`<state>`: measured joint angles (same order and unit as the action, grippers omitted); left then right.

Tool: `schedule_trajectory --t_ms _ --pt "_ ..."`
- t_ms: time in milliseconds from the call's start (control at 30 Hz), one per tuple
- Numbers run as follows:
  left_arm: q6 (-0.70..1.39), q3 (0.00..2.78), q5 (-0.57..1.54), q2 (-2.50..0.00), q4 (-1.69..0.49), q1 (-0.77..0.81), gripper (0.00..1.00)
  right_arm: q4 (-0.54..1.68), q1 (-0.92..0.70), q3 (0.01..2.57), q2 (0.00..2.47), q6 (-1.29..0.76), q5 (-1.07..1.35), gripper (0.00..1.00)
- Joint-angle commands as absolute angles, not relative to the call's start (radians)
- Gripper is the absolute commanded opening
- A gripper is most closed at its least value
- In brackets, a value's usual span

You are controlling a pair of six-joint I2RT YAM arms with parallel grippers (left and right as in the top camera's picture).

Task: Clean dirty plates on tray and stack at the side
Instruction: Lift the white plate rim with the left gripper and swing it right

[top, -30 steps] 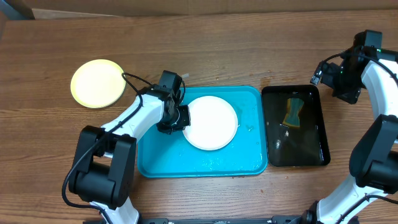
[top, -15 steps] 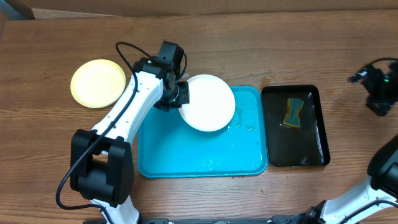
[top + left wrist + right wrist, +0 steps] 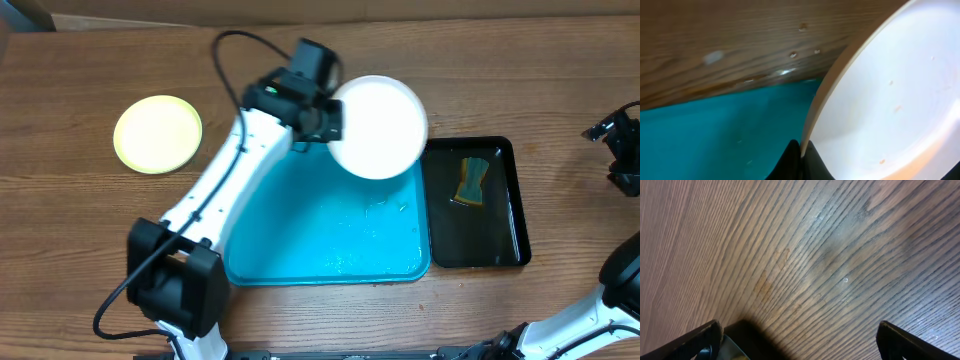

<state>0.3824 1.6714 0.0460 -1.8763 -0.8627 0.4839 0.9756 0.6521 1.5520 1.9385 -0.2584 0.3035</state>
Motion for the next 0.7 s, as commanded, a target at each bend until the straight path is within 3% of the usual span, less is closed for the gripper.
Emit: schedule_trajectory --t_ms 0,233,667 --pt "0.374 1.697 -0.055 -1.883 -0.805 0.592 0.04 0.970 0.650 1.568 1.924 -0.262 0.312 1.00" --pt "0.341 1.697 -0.342 -1.883 -0.707 0.795 0.04 0.970 0.650 1.568 1.924 -0.262 0.312 1.00" --pt "-0.028 1.697 -1.049 -1.883 -0.557 1.151 0.04 0.970 0.650 1.568 1.924 -0.262 0.312 1.00"
